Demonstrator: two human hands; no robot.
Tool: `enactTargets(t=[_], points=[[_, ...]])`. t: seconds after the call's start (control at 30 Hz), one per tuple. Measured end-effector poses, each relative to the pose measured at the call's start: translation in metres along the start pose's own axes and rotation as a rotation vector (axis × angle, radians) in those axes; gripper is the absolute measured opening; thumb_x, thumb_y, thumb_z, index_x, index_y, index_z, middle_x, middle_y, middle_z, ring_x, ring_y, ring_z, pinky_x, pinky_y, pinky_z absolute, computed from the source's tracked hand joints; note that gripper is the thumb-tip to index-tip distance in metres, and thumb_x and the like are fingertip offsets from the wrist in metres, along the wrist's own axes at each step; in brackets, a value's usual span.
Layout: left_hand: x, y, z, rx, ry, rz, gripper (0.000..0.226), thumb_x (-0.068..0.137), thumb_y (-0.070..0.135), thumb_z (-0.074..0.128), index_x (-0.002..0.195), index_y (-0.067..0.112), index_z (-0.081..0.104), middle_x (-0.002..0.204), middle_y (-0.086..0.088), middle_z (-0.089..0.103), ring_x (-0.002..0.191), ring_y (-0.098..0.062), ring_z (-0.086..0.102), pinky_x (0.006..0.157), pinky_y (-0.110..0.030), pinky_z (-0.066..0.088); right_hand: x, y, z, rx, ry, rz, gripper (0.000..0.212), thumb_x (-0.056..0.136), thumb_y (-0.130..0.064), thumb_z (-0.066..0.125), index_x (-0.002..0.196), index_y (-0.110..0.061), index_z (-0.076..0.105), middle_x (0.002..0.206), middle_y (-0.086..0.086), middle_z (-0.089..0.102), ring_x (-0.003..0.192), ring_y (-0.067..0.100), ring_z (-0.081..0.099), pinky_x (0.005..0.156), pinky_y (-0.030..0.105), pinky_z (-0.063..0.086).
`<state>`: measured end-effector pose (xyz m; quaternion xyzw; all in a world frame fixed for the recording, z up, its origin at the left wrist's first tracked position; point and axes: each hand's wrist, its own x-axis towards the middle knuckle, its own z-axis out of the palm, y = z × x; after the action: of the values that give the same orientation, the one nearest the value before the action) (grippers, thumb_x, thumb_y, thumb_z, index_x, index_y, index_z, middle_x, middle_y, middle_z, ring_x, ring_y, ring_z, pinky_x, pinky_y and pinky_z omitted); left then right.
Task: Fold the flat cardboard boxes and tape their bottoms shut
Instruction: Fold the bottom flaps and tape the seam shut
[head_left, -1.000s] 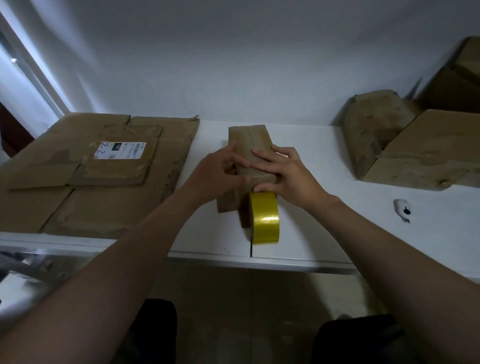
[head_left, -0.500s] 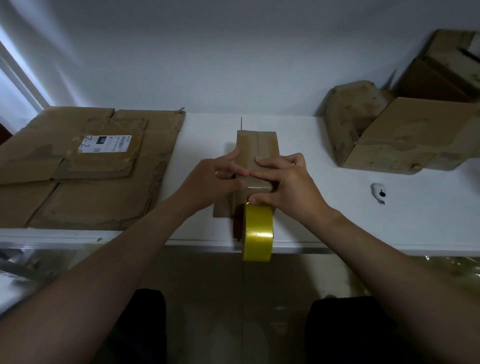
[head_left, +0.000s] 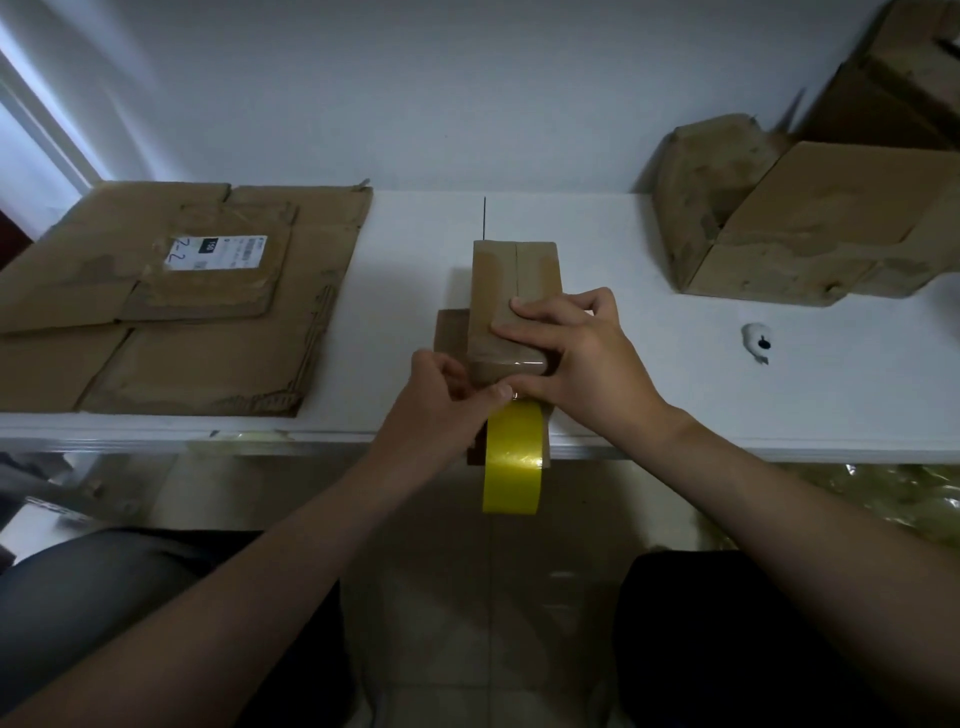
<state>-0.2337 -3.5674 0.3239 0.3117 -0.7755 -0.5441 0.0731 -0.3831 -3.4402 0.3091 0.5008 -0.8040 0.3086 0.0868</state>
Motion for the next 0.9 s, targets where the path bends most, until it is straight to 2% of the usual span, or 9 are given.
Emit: enactTargets(t=[0.13, 0.2, 0.4, 0.47, 0.53, 0.6, 0.77, 0.83, 0.9], points=[[-0.005, -0.003, 0.016, -0.191, -0.063, -0.208, 0.051, 0.089, 0.043, 0.072, 0.121, 0.021, 0.039, 0.113, 0.000, 0.055, 0.101, -0.020, 0.063, 0.086, -0.047, 0.060, 0.000, 0.001, 0.001, 0.008, 0.003, 0.005, 0.058, 0.073, -0.049, 0.082, 0.129, -0.038, 0.067, 0.138, -0.013, 0.059, 0.119, 0.031, 0.039, 0.090, 0.043, 0.050], [-0.007, -0.003, 0.020, -0.287, -0.100, -0.278, 0.052, 0.089, 0.043, 0.072, 0.125, 0.020, 0.042, 0.118, -0.004, 0.058, 0.102, -0.023, 0.067, 0.077, -0.045, 0.062, 0.001, 0.002, 0.001, -0.001, -0.008, 0.005, 0.059, 0.074, -0.050, 0.081, 0.130, -0.038, 0.066, 0.139, -0.014, 0.058, 0.120, 0.030, 0.038, 0.091, 0.044, 0.050], [-0.008, 0.000, 0.019, -0.301, -0.145, -0.302, 0.049, 0.090, 0.037, 0.073, 0.128, 0.017, 0.049, 0.116, -0.010, 0.066, 0.093, -0.026, 0.072, 0.054, -0.033, 0.058, 0.003, 0.003, -0.001, -0.018, -0.037, -0.009, 0.058, 0.075, -0.049, 0.082, 0.130, -0.037, 0.067, 0.139, -0.012, 0.058, 0.119, 0.029, 0.038, 0.090, 0.043, 0.051], [-0.010, -0.001, 0.018, -0.265, -0.201, -0.348, 0.045, 0.093, 0.034, 0.070, 0.130, 0.017, 0.050, 0.114, -0.012, 0.067, 0.093, -0.027, 0.072, 0.056, -0.035, 0.059, 0.004, 0.003, -0.001, -0.013, -0.046, -0.003, 0.059, 0.075, -0.051, 0.081, 0.130, -0.038, 0.066, 0.139, -0.013, 0.058, 0.118, 0.028, 0.037, 0.091, 0.043, 0.050], [-0.013, -0.003, 0.019, -0.233, -0.259, -0.394, 0.037, 0.097, 0.032, 0.064, 0.129, 0.015, 0.052, 0.110, -0.012, 0.068, 0.093, -0.027, 0.072, 0.066, -0.038, 0.062, 0.005, 0.003, -0.002, -0.016, -0.058, 0.005, 0.060, 0.074, -0.053, 0.079, 0.131, -0.039, 0.065, 0.140, -0.014, 0.057, 0.118, 0.027, 0.035, 0.090, 0.045, 0.051], [-0.013, -0.005, 0.020, -0.240, -0.254, -0.394, 0.031, 0.099, 0.031, 0.062, 0.126, 0.016, 0.054, 0.108, -0.012, 0.067, 0.094, -0.028, 0.071, 0.073, -0.041, 0.062, 0.005, 0.001, -0.003, -0.044, -0.070, 0.012, 0.061, 0.076, -0.054, 0.078, 0.134, -0.041, 0.062, 0.141, -0.015, 0.055, 0.120, 0.027, 0.035, 0.084, 0.046, 0.054], [-0.007, -0.002, 0.021, -0.321, -0.232, -0.394, 0.037, 0.097, 0.031, 0.065, 0.128, 0.013, 0.057, 0.108, -0.013, 0.069, 0.097, -0.031, 0.071, 0.077, -0.045, 0.061, 0.004, 0.000, -0.008, -0.178, -0.123, 0.009, 0.069, 0.081, -0.054, 0.075, 0.144, -0.043, 0.050, 0.149, -0.016, 0.046, 0.128, 0.029, 0.035, 0.073, 0.042, 0.056], [-0.006, 0.000, 0.022, -0.326, -0.245, -0.387, 0.038, 0.096, 0.030, 0.066, 0.129, 0.012, 0.057, 0.113, -0.015, 0.069, 0.099, -0.032, 0.071, 0.079, -0.046, 0.061, 0.005, 0.001, -0.014, -0.222, -0.165, 0.002, 0.073, 0.084, -0.055, 0.072, 0.149, -0.043, 0.043, 0.155, -0.015, 0.041, 0.134, 0.029, 0.036, 0.082, 0.044, 0.056], [-0.006, 0.004, 0.023, -0.312, -0.264, -0.372, 0.039, 0.096, 0.030, 0.065, 0.129, 0.012, 0.058, 0.114, -0.016, 0.069, 0.098, -0.033, 0.071, 0.073, -0.042, 0.061, 0.005, 0.004, -0.024, -0.186, -0.159, 0.004, 0.071, 0.088, -0.058, 0.065, 0.152, -0.040, 0.040, 0.159, -0.013, 0.038, 0.140, 0.025, 0.038, 0.100, 0.041, 0.047]])
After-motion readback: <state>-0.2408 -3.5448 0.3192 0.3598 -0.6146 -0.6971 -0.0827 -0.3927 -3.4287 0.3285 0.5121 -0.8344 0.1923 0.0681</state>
